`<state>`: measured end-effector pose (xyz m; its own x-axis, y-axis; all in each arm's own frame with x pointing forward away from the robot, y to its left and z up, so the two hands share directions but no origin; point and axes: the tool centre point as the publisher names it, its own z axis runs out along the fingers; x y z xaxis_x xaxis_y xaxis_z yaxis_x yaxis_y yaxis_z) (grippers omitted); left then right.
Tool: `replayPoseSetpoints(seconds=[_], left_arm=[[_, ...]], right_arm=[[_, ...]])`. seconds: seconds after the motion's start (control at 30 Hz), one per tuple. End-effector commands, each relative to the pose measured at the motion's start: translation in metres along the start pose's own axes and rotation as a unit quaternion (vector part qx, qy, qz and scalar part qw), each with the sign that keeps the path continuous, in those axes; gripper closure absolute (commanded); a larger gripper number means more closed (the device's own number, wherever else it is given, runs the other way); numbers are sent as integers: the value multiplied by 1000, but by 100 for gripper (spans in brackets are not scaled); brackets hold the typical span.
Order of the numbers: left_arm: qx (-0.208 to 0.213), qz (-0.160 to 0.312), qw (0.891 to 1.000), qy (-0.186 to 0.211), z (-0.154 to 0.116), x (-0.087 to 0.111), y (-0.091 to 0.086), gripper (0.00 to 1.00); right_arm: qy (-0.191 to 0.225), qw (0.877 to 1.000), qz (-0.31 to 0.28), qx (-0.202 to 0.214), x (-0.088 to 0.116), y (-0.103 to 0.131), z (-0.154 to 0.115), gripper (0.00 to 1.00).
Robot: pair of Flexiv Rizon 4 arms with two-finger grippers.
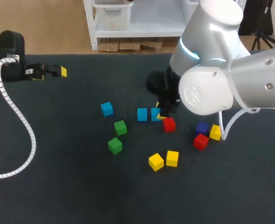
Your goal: Place the blue cubes, place green cubes on the blue cubes, place the yellow cubes on the green cubes, then place the red cubes on the yellow cubes, and place purple cube on the red cubes.
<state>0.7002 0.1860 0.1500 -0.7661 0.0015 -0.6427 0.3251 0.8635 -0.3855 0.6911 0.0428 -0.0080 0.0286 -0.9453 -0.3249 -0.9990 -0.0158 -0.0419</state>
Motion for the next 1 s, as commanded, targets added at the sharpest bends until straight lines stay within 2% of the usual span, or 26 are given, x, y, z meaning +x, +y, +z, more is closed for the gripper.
replayPoseSetpoints(seconds=[0.03, 0.07, 0.3, 0.7, 0.73, 0.77, 0.83, 0.93, 1.0], left_arm=[[-1, 0, 1000, 1, 0, 0, -1, 0], [-1, 0, 1000, 1, 0, 0, -1, 0], [-1, 0, 1000, 1, 0, 0, -1, 0], [-1, 0, 1000, 1, 0, 0, -1, 0], [-1, 0, 1000, 1, 0, 0, -1, 0], [-1, 0, 1000, 1, 0, 0, -1, 0], [-1, 0, 1000, 1, 0, 0, -1, 0], [-1, 0, 1000, 1, 0, 0, -1, 0], [-1, 0, 1000, 1, 0, 0, -1, 0]], right_arm=[[-1, 1000, 0, -1, 0, -1, 1, 100], [-1, 1000, 0, -1, 0, -1, 1, 100], [-1, 1000, 0, -4, 1, -1, 1, 76], [0, 1000, 1, -5, 3, -3, 1, 51], [0, 1000, 2, -6, 4, -3, 1, 44], [0, 1000, 2, -6, 4, -3, 1, 30], [0, 1000, 3, -6, 4, -3, 0, 15], [-1, 1000, 3, -5, 5, -4, -2, 1], [-2, 1000, 5, -4, 6, -4, -6, 0]])
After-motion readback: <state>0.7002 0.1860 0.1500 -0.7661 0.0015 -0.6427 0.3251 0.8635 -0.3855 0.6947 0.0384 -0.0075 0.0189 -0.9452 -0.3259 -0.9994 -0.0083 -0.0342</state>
